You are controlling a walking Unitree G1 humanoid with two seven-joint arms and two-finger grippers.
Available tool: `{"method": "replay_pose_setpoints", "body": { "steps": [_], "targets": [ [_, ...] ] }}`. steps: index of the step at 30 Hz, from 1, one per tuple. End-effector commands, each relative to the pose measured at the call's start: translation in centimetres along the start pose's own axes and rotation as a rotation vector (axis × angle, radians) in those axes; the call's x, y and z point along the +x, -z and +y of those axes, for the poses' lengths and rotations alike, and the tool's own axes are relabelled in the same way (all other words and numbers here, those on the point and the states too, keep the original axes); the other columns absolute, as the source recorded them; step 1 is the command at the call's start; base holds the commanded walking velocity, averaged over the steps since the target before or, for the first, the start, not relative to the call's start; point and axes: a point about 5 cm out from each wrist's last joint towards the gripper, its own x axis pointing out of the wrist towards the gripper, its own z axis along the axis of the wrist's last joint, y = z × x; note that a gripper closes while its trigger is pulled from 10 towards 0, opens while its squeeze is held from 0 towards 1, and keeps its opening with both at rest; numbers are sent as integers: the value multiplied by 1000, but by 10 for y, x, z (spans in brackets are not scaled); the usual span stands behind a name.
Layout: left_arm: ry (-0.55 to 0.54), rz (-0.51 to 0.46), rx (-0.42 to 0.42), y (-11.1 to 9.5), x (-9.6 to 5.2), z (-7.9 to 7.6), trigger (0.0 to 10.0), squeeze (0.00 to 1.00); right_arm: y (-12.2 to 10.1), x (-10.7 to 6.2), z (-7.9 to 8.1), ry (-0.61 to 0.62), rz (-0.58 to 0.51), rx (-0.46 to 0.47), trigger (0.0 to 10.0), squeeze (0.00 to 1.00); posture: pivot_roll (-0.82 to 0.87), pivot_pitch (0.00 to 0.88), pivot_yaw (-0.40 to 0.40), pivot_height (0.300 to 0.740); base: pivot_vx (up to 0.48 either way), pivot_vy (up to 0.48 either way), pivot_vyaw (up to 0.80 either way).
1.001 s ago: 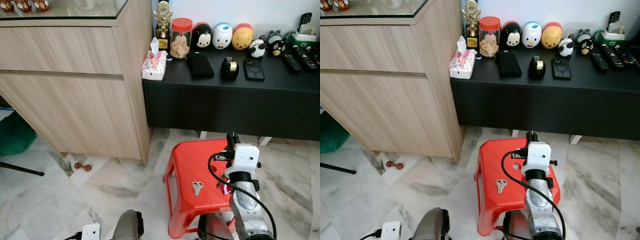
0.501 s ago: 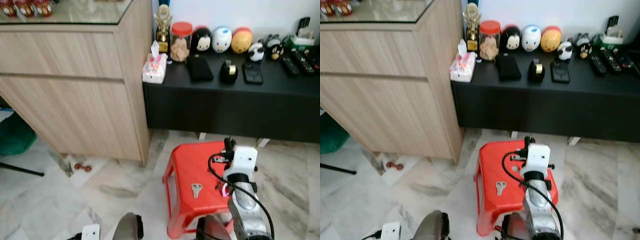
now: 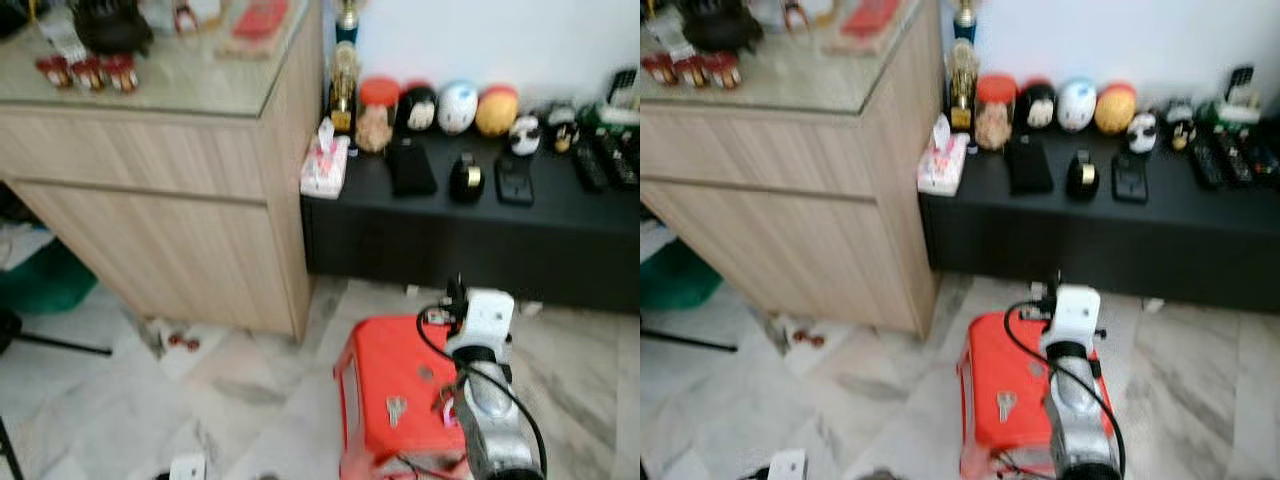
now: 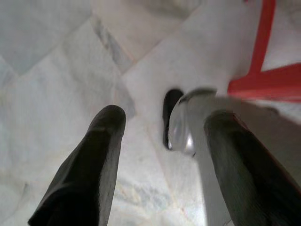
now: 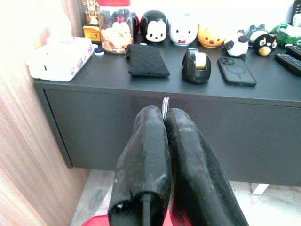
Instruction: Hang keys on a hook
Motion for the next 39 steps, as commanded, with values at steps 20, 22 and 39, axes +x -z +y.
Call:
{"method": "replay_pose_setpoints", "body": {
  "steps": [20, 22, 39],
  "targets": [
    [41, 20, 22, 13, -2, -24, 10000, 0, 34, -18, -7, 9, 140, 69, 10000, 0, 92, 44, -22, 740, 0, 0, 0],
    [-20, -67, 33, -4, 0, -8, 10000, 0, 34, -18, -8, 6, 140, 66, 10000, 0, 96, 40, -18, 740, 0, 0, 0],
    [-83, -530, 67, -87, -8, 24, 10000, 0, 37, -17, -5, -12, 142, 43, 10000, 0, 114, 39, -11, 740, 0, 0, 0]
  ]
}}
